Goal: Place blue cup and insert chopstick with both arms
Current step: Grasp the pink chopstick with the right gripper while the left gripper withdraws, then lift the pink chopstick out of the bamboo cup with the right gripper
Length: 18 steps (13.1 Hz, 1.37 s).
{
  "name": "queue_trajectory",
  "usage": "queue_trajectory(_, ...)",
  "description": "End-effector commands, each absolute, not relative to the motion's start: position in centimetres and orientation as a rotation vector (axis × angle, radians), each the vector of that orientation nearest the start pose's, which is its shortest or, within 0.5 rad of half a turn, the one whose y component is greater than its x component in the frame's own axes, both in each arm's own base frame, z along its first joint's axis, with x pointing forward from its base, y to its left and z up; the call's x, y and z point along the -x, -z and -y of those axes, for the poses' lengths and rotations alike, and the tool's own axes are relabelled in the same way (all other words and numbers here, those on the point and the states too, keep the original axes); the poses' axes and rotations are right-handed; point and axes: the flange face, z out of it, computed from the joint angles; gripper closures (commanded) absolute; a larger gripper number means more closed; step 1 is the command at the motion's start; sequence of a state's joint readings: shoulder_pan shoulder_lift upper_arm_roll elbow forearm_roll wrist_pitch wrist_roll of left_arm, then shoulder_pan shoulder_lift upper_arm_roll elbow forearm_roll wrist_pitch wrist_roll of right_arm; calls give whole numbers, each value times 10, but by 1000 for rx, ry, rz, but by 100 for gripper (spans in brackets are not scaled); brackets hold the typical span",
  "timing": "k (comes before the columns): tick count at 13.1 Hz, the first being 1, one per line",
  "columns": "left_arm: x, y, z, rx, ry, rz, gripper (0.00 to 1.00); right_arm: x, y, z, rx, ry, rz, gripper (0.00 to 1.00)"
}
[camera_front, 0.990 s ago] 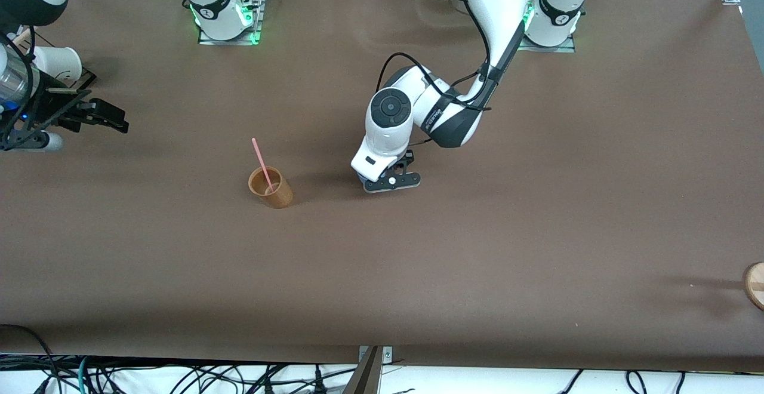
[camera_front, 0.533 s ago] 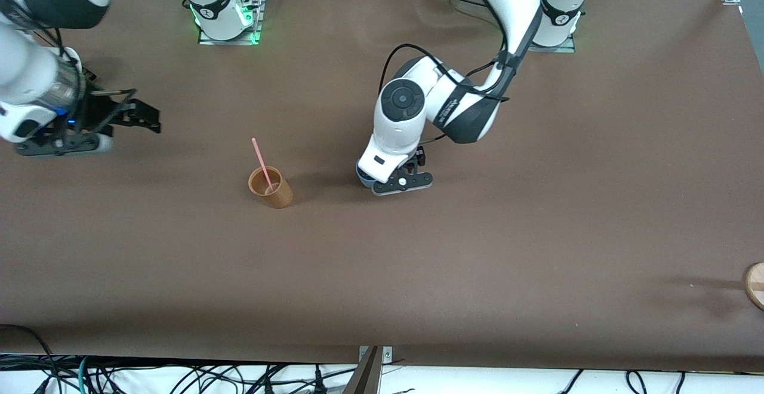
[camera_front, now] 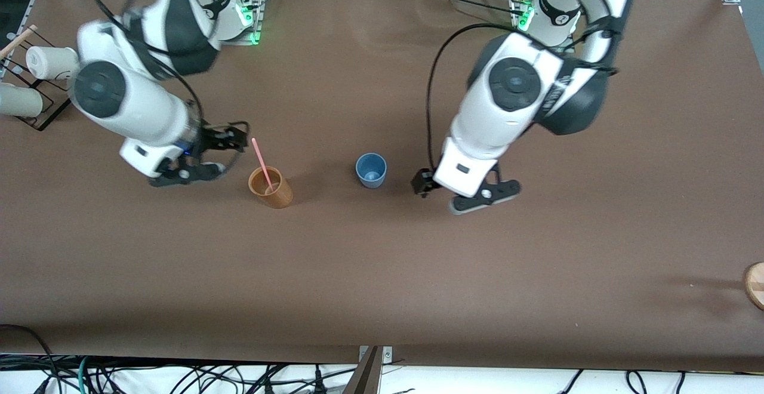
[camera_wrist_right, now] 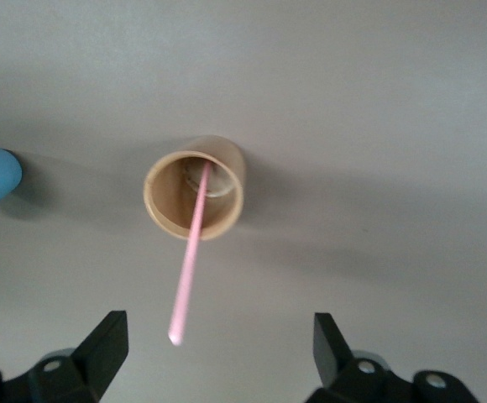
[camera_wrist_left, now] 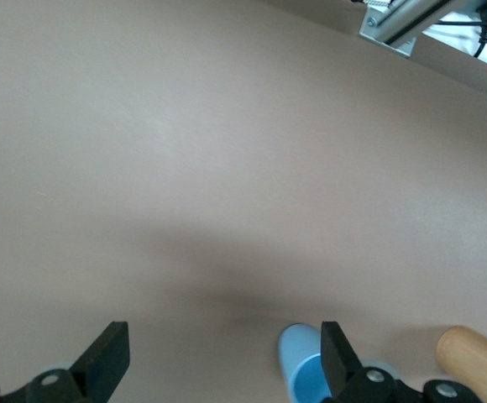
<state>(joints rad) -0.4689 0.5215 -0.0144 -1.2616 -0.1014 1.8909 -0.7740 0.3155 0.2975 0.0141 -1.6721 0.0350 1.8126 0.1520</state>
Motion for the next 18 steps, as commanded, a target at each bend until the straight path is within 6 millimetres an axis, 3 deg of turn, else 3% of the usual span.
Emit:
queue_trajectory(1, -642, -501, 275, 3299, -55, 393, 0, -592, -379, -216, 3117, -322, 244, 13)
queue_trajectory(5, -641, -547, 164, 3292, -138, 196, 0, -572, -333, -226, 3115, -350, 275, 32)
queue_trajectory(6, -638, -560, 127, 3292, -149, 125, 0, -570, -323, -229, 3116, -366, 289, 43)
queue_trajectory(7, -633, -569, 106, 3289, -163, 95, 0, -569, -319, -228, 3116, -387, 299, 51)
queue_trajectory(8, -629, -578, 85, 3289, -160, 77, 0, -567, -311, -228, 3114, -411, 305, 53)
queue_trajectory(10, -616, -598, 60, 3283, -149, 12, 0, -561, -307, -240, 3104, -424, 343, 72)
queue_trajectory(11, -611, -600, 49, 3278, -178, -20, 0, -562, -309, -241, 3104, -416, 347, 93)
queue_trajectory(12, -605, -606, 39, 3274, -185, -44, 0, -563, -311, -241, 3104, -407, 347, 100)
queue_trajectory(15, -583, -610, 15, 3229, -192, -147, 0, -568, -321, -241, 3102, -378, 348, 100)
queue_trajectory(18, -562, -607, -4, 3218, -223, -93, 0, -573, -340, -237, 3102, -356, 341, 100)
